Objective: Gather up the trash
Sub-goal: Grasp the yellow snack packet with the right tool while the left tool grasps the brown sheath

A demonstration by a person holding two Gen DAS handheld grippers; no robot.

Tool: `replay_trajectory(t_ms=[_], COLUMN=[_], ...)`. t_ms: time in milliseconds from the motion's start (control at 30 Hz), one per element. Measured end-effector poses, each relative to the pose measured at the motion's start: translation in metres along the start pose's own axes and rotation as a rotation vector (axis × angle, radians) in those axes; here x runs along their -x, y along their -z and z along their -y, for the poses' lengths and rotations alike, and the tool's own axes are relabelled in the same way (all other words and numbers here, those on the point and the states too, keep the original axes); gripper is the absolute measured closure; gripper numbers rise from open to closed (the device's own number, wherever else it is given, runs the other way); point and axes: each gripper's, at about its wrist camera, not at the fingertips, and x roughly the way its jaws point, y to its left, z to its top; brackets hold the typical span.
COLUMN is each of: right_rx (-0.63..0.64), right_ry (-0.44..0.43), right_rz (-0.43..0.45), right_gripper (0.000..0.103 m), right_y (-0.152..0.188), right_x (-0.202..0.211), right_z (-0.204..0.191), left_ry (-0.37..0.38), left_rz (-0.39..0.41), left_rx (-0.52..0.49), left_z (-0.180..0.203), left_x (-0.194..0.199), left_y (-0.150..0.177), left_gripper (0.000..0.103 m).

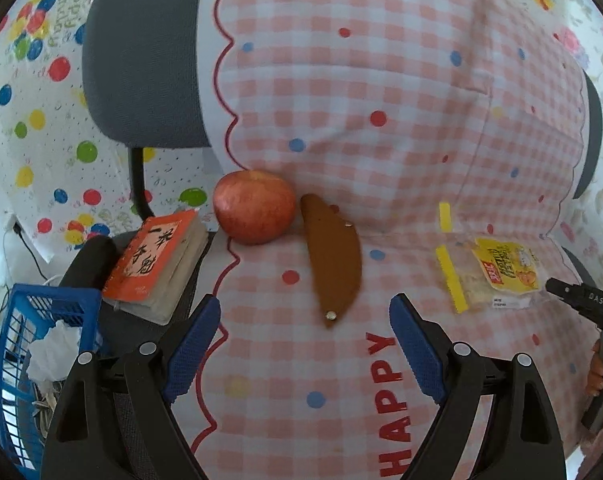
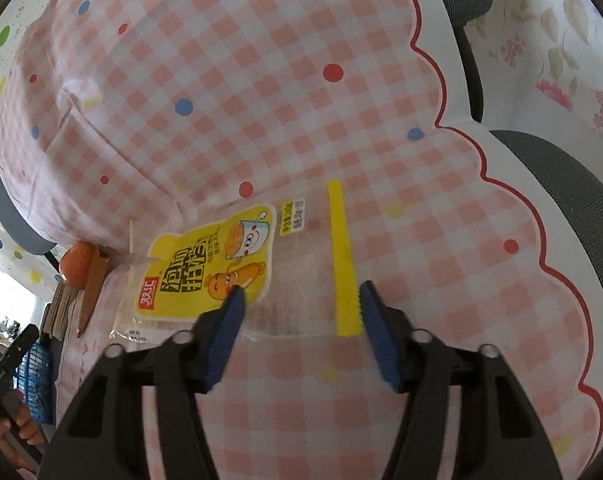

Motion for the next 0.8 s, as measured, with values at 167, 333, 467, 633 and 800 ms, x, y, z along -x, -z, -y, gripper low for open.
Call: replay_trajectory(t_ms=[167,333,467,633,800], right_rx=[0.006,0.085,0.164,0.197,0.225], right_ry=[-0.065,-0.010,0.106,0.112,0.103], right_rz=[0.069,0.249,0.416,0.465,0.459], right_gripper=[0.095,0.099,0.099,0.099,0.099], right_y=[-0.002,-0.004,0.000,0.003,0.013], right_x=[0.016,0.070,0.120,0.146,0.155], right_z=[-0.008,-0.024,-0.039,-0.046,-0.054], left_ry=[0.008,-0.010,-0.030,-0.040,-0.060], left_rz=[-0.028,-0.074,-0.110,-0.132,-0.165], left_rx=[-0.050,-0.048,-0.065,-0.017,0.004], left_z=[0.020,0.032,0.040,0.034,0.034], left_x=[-0.020,-0.052,-0.074,-0.100,-0.127], left_y=[-0.004,-0.015,-0.018,-0.030,-0.050], left_gripper=[0.017,0.028,0.032,0.029,0.029])
